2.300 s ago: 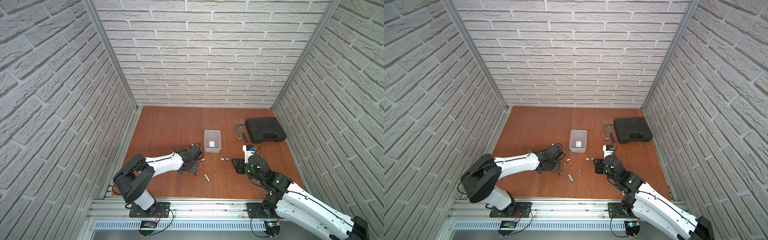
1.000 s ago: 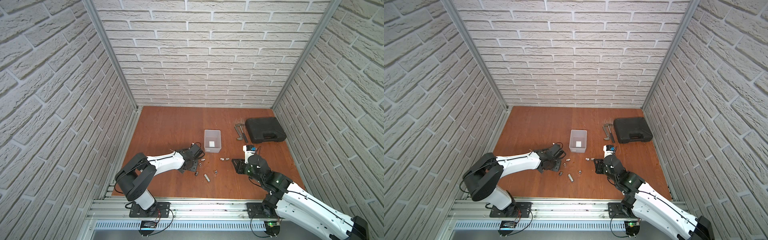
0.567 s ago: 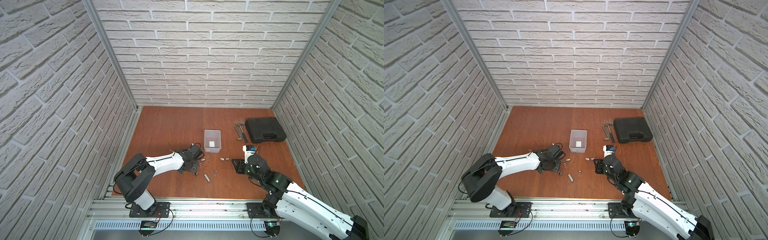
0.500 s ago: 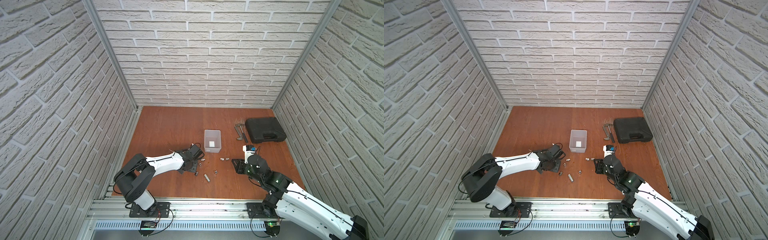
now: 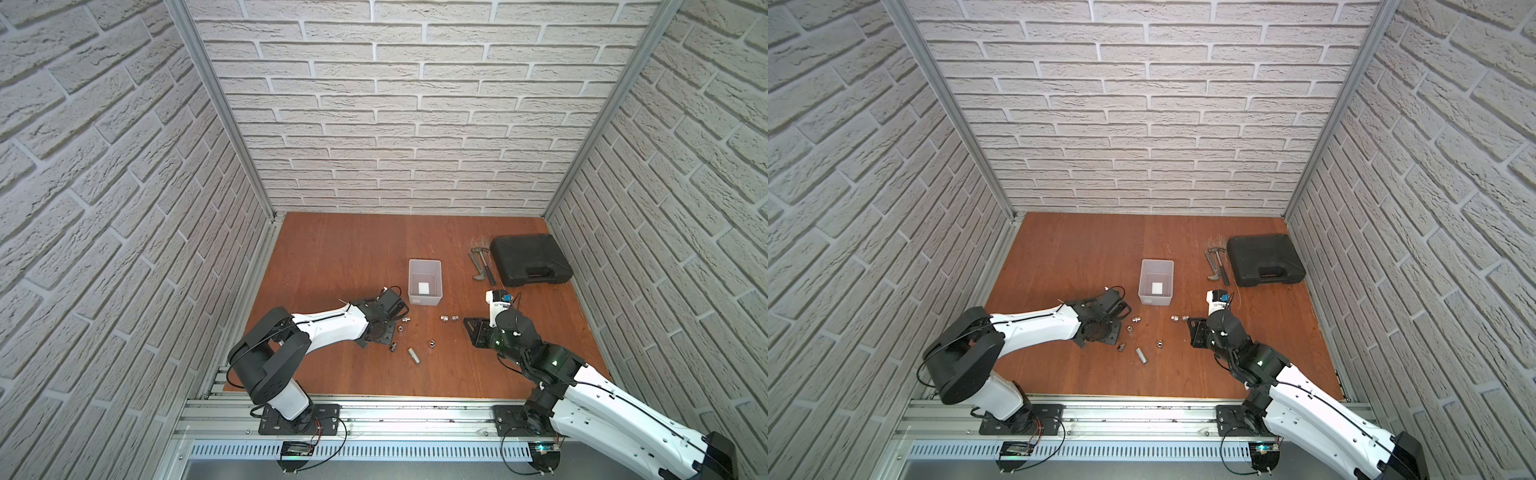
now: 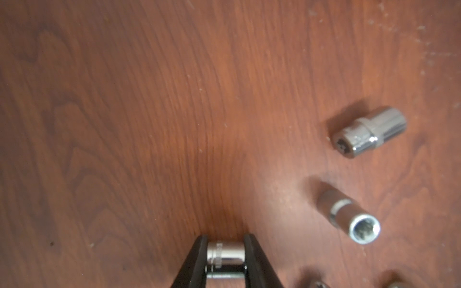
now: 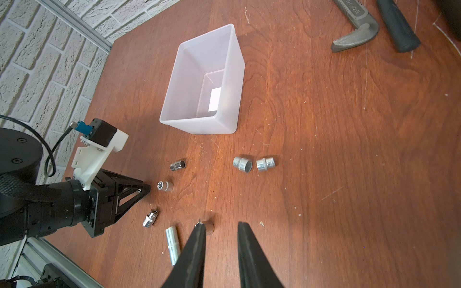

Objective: Put the socket on the desktop into the storage box
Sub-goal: Pick up the socket head at the center of the board.

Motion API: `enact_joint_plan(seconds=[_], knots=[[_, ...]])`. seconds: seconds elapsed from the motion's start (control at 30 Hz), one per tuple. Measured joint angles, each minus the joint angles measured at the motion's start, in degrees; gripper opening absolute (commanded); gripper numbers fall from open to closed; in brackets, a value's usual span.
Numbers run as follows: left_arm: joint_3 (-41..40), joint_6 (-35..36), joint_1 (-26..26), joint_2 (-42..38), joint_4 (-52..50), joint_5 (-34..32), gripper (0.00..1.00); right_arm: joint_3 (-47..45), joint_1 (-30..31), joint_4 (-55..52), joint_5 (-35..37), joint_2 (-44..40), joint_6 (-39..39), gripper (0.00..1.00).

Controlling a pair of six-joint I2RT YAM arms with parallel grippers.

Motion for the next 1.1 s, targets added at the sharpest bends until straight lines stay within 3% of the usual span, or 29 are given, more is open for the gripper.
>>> enact_joint_plan(seconds=[0.23, 0.33, 0.53, 0.87, 1.1], knots=[[0.0, -0.2, -0.2, -2.4, -0.9, 0.2, 0.13, -0.1, 0.0, 0.0, 0.0, -0.2, 0.3, 0.28], [0.0, -0.2, -0.2, -4.3, -1.3, 0.2, 0.00, -0.1, 0.0, 0.0, 0.1, -0.5, 0.6, 0.28], [1.8, 1.1, -0.2, -5.8, -2.9, 0.2, 0.00, -0.1, 0.0, 0.0, 0.2, -0.6, 1.1, 0.28], [12.0, 5.6, 1.3, -7.7, -3.5, 0.5, 0.00, -0.1, 0.0, -0.2, -0.2, 4.7, 1.4, 0.26], [22.6, 7.4, 4.1, -2.3, -2.7, 3.8, 0.00, -0.1, 0.0, -0.2, -0.3, 4.7, 2.0, 0.26]])
